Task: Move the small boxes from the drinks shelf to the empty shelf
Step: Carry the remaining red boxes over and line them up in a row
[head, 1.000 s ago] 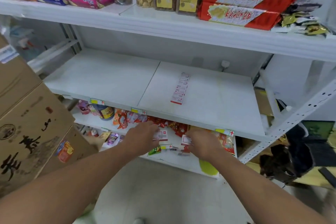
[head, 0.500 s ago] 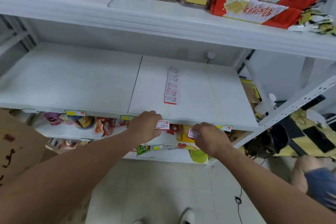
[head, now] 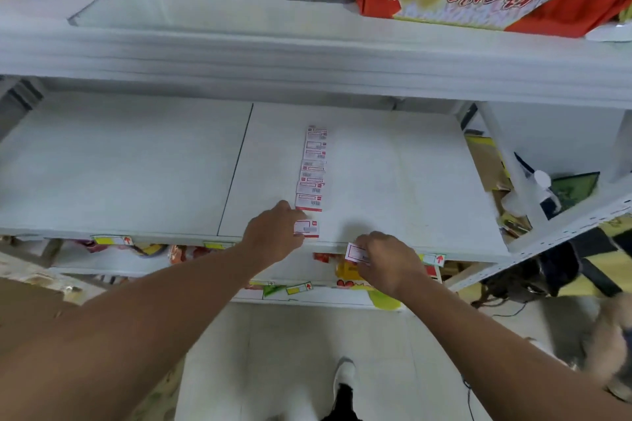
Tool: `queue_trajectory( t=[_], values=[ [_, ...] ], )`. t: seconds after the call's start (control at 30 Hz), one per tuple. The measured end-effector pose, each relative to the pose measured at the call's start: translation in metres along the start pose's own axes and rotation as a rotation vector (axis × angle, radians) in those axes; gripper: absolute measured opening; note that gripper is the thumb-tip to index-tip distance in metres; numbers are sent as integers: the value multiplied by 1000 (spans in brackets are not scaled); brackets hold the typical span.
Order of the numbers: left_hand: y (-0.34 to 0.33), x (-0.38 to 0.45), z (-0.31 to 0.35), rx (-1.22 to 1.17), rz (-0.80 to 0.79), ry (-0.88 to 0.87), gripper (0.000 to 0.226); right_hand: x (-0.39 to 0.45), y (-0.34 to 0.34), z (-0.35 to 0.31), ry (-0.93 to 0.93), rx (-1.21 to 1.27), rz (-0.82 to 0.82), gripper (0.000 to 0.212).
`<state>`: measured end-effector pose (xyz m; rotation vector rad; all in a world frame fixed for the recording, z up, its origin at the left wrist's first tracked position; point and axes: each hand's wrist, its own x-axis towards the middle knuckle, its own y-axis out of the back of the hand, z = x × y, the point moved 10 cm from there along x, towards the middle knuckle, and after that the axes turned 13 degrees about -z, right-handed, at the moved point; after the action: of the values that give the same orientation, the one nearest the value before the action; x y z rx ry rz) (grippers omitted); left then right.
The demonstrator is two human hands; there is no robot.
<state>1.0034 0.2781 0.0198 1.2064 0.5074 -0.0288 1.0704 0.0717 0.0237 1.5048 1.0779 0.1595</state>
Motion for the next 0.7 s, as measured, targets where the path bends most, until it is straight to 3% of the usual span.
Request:
queue_trajectory(
  t=[0.2, 0.43, 0.7],
  values=[
    [-16, 44, -3, -19, 0, 101, 49, 42, -1, 23, 52, 31, -5, 16],
    [-23, 39, -7, -44, 218, 91, 45, 69, -5, 24, 94, 23, -45, 33],
    [-37, -4, -26, -177, 269, 84, 26, 87, -11, -27, 155, -34, -59, 51]
  ],
)
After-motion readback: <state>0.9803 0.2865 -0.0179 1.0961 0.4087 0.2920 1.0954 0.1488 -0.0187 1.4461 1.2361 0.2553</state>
